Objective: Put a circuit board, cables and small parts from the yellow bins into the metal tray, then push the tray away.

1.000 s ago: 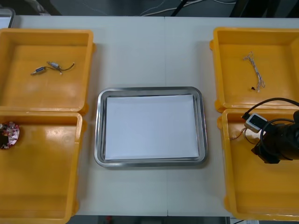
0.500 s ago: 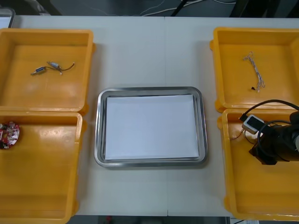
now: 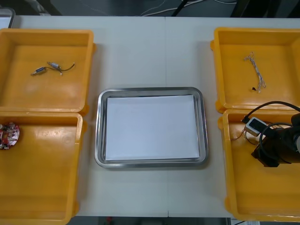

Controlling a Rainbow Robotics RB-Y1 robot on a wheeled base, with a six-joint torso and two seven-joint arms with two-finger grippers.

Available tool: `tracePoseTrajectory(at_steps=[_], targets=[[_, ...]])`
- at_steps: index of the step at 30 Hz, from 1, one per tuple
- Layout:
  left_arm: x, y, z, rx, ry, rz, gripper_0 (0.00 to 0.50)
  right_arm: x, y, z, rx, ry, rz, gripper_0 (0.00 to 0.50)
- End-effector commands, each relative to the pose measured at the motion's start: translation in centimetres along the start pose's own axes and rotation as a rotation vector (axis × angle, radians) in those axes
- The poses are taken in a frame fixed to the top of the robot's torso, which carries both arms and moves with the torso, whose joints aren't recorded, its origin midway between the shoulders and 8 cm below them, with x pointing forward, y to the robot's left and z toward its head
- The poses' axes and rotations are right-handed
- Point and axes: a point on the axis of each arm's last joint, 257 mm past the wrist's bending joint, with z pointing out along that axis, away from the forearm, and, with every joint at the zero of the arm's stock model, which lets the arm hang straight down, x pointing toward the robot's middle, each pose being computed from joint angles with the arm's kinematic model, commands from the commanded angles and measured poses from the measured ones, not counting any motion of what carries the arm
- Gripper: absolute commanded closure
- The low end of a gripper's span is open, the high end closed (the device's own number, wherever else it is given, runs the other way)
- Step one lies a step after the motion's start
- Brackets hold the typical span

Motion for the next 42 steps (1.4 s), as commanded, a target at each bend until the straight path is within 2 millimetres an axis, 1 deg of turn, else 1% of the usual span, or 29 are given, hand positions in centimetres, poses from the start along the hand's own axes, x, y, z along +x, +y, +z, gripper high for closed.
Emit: tracePoseTrajectory(at_steps=[1, 2, 4, 5, 6, 7, 8, 9, 15, 20, 26, 33, 38, 42], targets=[[-1.9, -0.2, -0.1, -0.013, -0.047, 0.057, 0.000, -0.3, 1.4, 0.5, -0.026, -0.008, -0.010, 0.000], [-1.9, -0.2, -0.1, -0.017, -0.048, 0.055, 0.000, -0.3, 1.4, 0.5, -0.027, -0.009, -0.008, 0.001], [-1.9, -0.3, 0.2, -0.018, -0.047, 0.053, 0.000, -0.3, 1.5, 0.5, -0.030, -0.008, -0.007, 0.058], [-2.0, -0.3, 0.2, -0.021, -0.048, 0.052, 0.000, -0.3, 1.5, 0.5, -0.030, -0.008, -0.006, 0.145], [-1.9, -0.4, 0.4, -0.019, -0.048, 0.049, 0.000, -0.2, 1.5, 0.5, -0.030, -0.008, -0.006, 0.255], [-2.0, -0.5, 0.4, -0.020, -0.050, 0.047, 0.000, -0.4, 1.5, 0.5, -0.030, -0.010, -0.006, 0.317], [-2.1, -0.5, 0.4, -0.021, -0.053, 0.045, 0.000, -0.3, 1.5, 0.5, -0.030, -0.008, -0.006, 0.441], [-2.1, -0.7, 0.6, -0.017, -0.054, 0.042, 0.000, -0.3, 1.4, 0.5, -0.028, -0.008, -0.007, 0.500], [-2.5, -1.4, 1.1, -0.011, -0.063, 0.025, 0.000, -0.6, 1.4, 0.4, -0.026, -0.014, -0.010, 0.500], [-2.6, -1.7, 1.3, -0.011, -0.066, 0.024, 0.000, -1.1, 0.8, 0.1, -0.016, -0.024, -0.012, 0.500], [-2.3, -2.0, 1.7, -0.016, -0.058, 0.032, 0.000, -1.9, 0.0, -0.7, -0.002, -0.048, -0.004, 0.500], [-2.0, -2.4, 2.0, -0.009, -0.054, 0.024, 0.000, -1.7, -0.4, -2.0, -0.008, -0.040, 0.006, 0.500], [-1.5, -2.4, 2.2, -0.009, -0.043, 0.026, 0.000, -1.6, -0.7, -3.7, -0.014, -0.023, 0.006, 0.500], [-1.3, -2.5, 2.3, -0.002, -0.039, 0.023, 0.000, -1.4, -0.6, -4.7, -0.019, -0.017, 0.010, 0.500]])
